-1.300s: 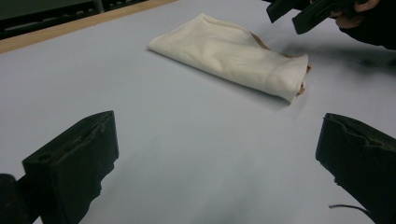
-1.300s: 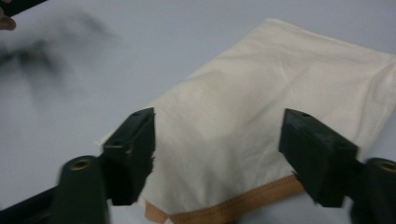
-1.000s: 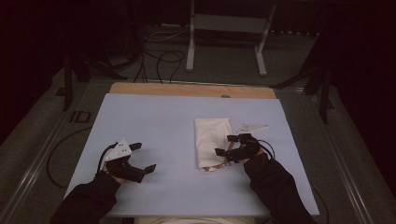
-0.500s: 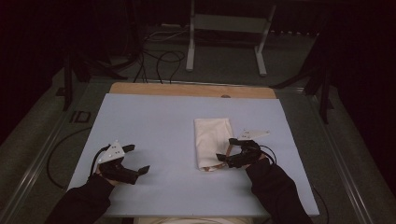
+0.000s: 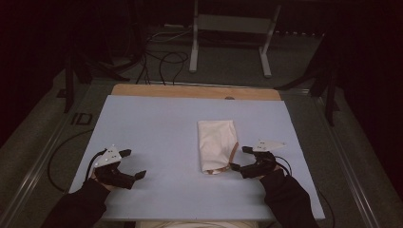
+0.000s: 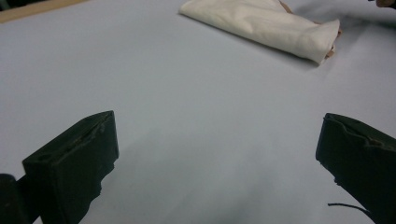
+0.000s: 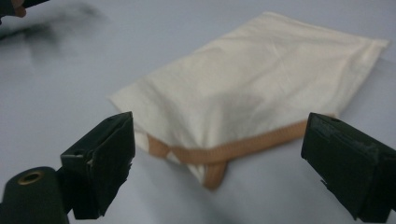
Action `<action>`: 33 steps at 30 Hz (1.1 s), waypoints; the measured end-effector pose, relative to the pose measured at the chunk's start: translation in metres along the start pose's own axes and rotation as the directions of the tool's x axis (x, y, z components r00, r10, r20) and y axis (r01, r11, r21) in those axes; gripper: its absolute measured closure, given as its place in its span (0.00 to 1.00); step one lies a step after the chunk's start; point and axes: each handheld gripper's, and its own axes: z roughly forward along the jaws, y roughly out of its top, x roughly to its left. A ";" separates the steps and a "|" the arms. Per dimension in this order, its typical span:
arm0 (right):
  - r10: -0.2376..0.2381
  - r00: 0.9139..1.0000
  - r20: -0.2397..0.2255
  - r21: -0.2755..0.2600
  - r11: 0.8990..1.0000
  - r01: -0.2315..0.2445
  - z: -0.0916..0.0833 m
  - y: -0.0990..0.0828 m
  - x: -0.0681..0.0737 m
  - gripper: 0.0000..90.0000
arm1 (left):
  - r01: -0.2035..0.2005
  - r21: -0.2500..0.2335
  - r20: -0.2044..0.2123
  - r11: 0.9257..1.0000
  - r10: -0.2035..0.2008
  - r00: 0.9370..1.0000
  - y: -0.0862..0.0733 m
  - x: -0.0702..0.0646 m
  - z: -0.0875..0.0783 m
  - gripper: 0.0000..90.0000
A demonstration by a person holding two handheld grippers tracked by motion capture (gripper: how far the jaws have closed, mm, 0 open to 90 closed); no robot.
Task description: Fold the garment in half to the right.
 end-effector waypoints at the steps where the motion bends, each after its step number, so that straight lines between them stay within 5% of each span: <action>1: 0.001 1.000 0.000 -0.001 1.000 -0.001 -0.002 -0.002 0.000 0.11 | 0.003 0.002 0.002 1.000 -0.003 1.000 -0.001 0.000 0.000 0.00; 22: 0.050 0.992 0.119 0.045 0.997 -0.056 -0.035 -0.043 0.004 0.11 | 0.004 0.006 -0.015 1.000 -0.004 1.000 -0.006 -0.001 -0.003 0.00; 30: 0.056 0.976 0.212 0.055 0.996 -0.069 -0.040 -0.046 0.004 0.11 | 0.006 -0.006 -0.026 1.000 -0.006 1.000 -0.006 -0.004 -0.001 0.00; 33: 0.050 0.976 0.214 0.034 0.998 -0.058 -0.039 -0.045 0.002 0.11 | 0.019 -0.013 -0.037 1.000 -0.019 0.999 -0.007 -0.002 0.000 0.00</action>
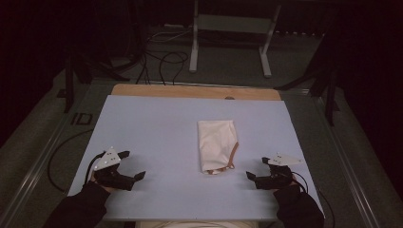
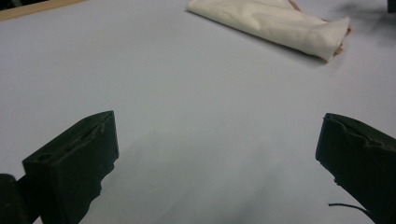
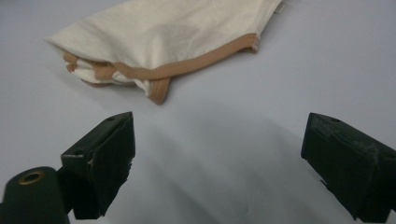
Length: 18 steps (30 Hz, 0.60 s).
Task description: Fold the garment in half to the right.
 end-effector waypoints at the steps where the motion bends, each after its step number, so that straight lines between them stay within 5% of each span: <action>1: 0.005 1.000 -0.003 -0.001 1.000 -0.005 0.000 0.000 0.000 0.11 | 0.006 -0.003 0.000 1.000 -0.006 1.000 0.000 0.000 0.001 0.00; 10: -0.008 1.000 0.018 -0.004 1.000 0.008 -0.002 -0.001 0.000 0.11 | 0.021 0.008 -0.071 1.000 -0.020 0.997 -0.001 -0.002 0.002 0.00; 18: -0.024 1.000 0.007 0.004 1.000 0.024 0.000 0.000 0.002 0.11 | 0.004 -0.011 -0.087 1.000 -0.005 0.996 0.000 -0.004 0.001 0.00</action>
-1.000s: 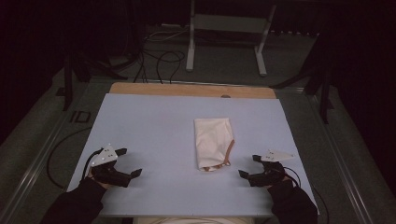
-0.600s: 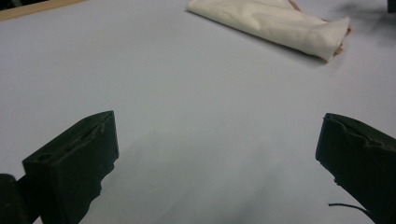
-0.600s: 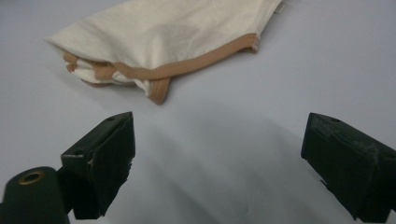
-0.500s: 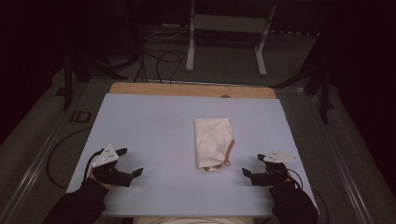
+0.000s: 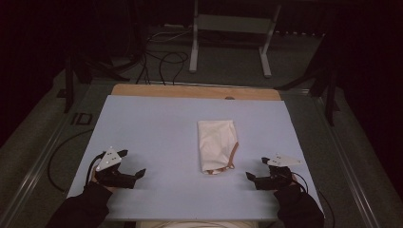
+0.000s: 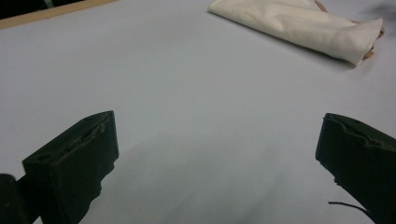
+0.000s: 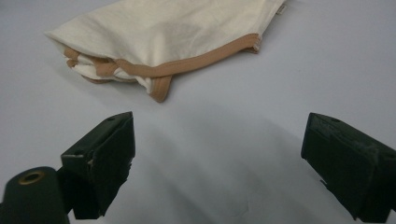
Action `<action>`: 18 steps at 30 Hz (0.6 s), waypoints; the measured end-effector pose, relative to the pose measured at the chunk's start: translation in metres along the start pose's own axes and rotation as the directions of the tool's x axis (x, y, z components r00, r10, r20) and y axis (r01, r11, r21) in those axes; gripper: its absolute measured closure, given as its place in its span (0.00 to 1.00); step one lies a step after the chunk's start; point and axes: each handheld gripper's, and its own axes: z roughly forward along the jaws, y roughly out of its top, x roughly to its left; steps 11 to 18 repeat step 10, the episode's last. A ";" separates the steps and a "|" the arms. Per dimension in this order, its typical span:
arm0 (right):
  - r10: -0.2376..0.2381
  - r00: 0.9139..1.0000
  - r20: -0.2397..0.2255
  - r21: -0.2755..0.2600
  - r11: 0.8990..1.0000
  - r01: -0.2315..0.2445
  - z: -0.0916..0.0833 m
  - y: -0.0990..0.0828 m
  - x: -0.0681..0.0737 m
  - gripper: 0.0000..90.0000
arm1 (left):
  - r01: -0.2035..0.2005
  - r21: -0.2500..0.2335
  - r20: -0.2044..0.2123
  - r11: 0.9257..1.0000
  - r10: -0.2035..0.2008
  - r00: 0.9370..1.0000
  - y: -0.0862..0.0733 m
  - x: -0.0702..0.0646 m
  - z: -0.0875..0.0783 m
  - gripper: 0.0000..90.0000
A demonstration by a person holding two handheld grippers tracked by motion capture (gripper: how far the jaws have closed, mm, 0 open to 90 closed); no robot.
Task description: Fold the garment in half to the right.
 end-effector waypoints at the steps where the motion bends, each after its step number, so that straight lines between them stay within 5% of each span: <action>1: 0.000 1.000 -0.002 -0.002 1.000 0.000 0.000 0.000 0.000 0.11 | 0.002 -0.006 -0.003 1.000 -0.002 1.000 0.000 0.000 0.000 0.00; 18: 0.003 1.000 -0.013 -0.002 1.000 -0.003 0.001 0.000 0.000 0.11 | -0.003 0.001 -0.008 1.000 0.003 1.000 -0.001 -0.002 0.003 0.00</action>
